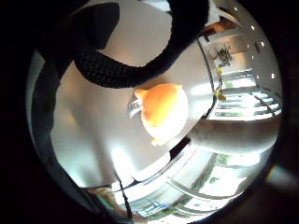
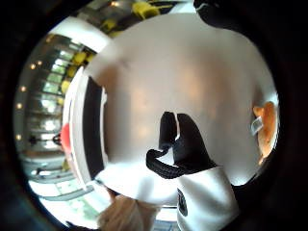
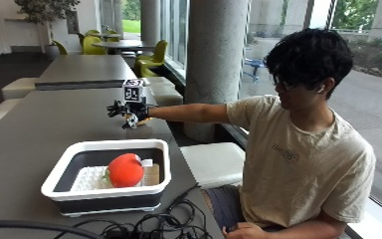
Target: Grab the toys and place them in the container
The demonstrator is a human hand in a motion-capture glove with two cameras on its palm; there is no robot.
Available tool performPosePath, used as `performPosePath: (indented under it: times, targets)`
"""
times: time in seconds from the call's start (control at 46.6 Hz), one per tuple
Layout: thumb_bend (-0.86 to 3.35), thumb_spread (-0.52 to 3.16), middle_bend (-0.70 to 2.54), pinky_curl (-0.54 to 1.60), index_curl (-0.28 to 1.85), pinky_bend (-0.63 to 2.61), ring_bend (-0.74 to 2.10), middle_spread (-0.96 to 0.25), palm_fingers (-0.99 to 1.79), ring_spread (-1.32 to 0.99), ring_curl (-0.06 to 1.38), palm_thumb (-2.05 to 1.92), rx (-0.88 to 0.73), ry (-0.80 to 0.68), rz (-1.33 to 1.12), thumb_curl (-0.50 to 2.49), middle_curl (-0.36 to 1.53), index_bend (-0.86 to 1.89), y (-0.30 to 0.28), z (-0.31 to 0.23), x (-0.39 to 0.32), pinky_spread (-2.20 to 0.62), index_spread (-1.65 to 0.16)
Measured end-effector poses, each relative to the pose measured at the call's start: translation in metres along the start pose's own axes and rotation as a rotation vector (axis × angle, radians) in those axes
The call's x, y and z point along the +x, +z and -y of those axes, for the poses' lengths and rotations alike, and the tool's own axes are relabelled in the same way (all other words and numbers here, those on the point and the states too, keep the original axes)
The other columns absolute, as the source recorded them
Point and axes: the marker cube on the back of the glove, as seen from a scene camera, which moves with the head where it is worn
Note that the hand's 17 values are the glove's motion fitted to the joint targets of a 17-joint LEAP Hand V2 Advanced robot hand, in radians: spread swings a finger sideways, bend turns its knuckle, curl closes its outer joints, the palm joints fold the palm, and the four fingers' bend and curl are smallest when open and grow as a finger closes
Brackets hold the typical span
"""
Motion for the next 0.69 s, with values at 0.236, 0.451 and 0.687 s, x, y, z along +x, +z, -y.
performPosePath:
  times: [0.236, 0.451, 0.687]
  targets:
    - [-0.01, 1.37, 0.13, 0.35, 0.45, 0.94, 0.23, -0.07, -0.06, -0.06, 0.42, 0.15, 0.026, -0.055, 0.036, 0.33, 0.24, 0.19, -0.003, 0.002, -0.006, -0.01, -0.32]
    - [-0.01, 1.37, 0.14, 0.35, 0.45, 0.94, 0.22, -0.07, -0.06, -0.06, 0.42, 0.15, 0.021, 0.007, 0.004, 0.33, 0.23, 0.19, -0.007, -0.001, -0.001, -0.01, -0.32]
    - [-0.01, 1.37, 0.13, 0.35, 0.45, 0.94, 0.21, -0.07, -0.06, -0.07, 0.42, 0.15, 0.023, 0.006, 0.022, 0.33, 0.23, 0.19, -0.012, -0.001, -0.007, -0.01, -0.33]
